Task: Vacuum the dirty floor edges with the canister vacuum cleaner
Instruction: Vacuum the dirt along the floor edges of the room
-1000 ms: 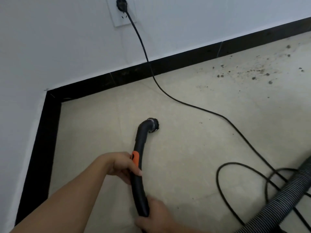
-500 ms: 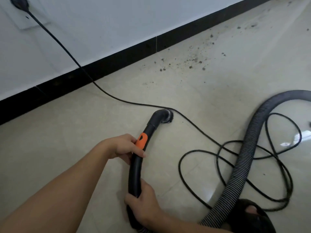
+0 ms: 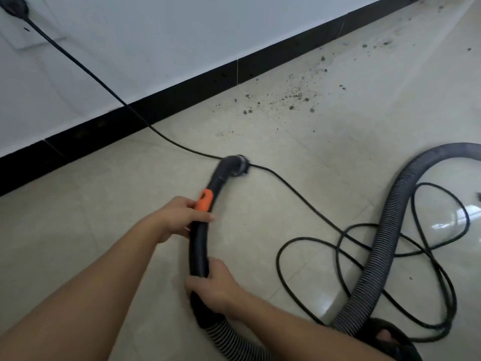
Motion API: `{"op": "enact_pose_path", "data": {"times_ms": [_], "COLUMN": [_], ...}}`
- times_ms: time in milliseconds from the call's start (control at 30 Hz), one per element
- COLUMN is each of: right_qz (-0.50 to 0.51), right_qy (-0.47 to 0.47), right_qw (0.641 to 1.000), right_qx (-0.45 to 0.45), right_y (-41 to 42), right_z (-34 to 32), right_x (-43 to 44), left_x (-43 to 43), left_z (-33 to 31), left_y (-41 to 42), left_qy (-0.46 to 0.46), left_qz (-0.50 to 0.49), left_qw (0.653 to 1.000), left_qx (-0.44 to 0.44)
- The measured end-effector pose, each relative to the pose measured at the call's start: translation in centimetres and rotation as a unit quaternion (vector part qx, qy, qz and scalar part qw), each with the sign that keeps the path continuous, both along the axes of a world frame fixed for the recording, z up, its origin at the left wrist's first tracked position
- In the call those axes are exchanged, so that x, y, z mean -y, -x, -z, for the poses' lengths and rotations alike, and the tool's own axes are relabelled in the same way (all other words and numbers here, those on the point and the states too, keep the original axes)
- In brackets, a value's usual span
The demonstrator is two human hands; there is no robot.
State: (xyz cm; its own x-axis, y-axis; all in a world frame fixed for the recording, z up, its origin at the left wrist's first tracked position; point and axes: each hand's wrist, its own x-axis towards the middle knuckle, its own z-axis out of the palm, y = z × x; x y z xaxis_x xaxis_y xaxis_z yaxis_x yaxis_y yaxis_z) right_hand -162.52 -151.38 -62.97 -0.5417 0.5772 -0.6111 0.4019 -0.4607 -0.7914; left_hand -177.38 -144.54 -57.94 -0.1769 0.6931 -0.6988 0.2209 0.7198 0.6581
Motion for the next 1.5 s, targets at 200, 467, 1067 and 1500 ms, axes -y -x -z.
{"op": "enact_pose_path", "data": {"times_ms": [200,467,1067,1500], "right_qz": [-0.054,0.081,0.078,-0.172], "right_qy": [-0.008,-0.083,-0.008,-0.255], "right_qw": [0.998,0.993,0.997,0.93], "right_qx": [0.023,0.016,0.006,0.203], "right_y": [1.0,0.3,-4.3,2.3], "right_z": [-1.2,-2.0,-3.8,-3.1], "right_x": [-3.4,-5.7,-14.9,-15.1], "left_x": [0.1,-5.0,-13.5,-9.9], "left_z": [0.0,-1.4,0.0,1.3], "left_y": [1.1,-1.9,-6.7,2.0], "left_qy": [-0.052,-0.123,-0.108,-0.137], "left_qz": [-0.154,-0.112,-0.11,-0.336], "left_qw": [0.987,0.985,0.985,0.932], "left_qx": [0.009,0.05,0.079,-0.003]}}
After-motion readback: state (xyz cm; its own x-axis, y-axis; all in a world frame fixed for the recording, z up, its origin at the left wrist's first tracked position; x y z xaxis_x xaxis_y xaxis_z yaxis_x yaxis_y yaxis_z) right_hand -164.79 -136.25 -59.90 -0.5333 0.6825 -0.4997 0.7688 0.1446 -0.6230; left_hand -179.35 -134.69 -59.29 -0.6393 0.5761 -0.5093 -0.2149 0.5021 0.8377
